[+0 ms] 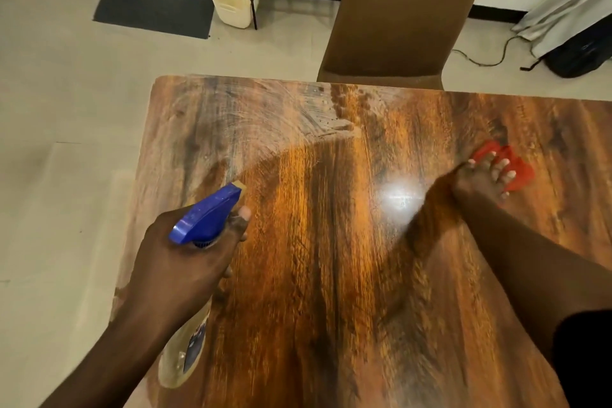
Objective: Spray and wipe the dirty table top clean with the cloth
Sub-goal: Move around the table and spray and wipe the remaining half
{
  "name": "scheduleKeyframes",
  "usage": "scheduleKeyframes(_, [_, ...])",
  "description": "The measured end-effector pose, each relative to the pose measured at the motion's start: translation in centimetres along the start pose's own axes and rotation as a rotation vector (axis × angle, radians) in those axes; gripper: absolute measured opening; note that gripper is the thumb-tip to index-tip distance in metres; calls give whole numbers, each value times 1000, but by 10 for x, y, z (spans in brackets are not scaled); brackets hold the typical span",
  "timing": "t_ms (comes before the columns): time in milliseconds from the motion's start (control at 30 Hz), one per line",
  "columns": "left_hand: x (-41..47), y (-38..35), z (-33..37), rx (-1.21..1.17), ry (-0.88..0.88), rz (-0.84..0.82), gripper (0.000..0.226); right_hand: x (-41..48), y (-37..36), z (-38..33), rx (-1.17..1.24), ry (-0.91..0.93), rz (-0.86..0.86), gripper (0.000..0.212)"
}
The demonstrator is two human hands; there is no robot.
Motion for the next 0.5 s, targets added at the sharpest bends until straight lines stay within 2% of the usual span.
scheduleKeyframes(167, [2, 12, -13, 1, 35, 48, 53, 12, -44, -122, -99, 314, -97, 67])
scheduleKeyframes(233, [2, 18, -16, -2, 36, 75, 57, -8, -68, -175, -169, 508, -128, 72])
scheduleKeyframes(300, [2, 22, -17, 12, 47, 88, 57, -42, -93, -220, -252, 710, -140, 76])
scheduleKeyframes(367, [2, 24, -15, 25, 60, 92, 46, -87, -120, -253, -310, 896, -165, 74])
scheduleKeyframes(500, [1, 24, -7, 52, 74, 110, 46, -201, -169, -267, -387, 1255, -233, 74])
Point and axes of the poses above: each hand's wrist, its own x-axis towards the middle knuckle, its own y-axis out of the back of the hand, z = x × y, the point moved 7 cm from there along x, towards the middle knuckle, and after that the axes turned 3 degrees about -x, right-handed, at the moved point
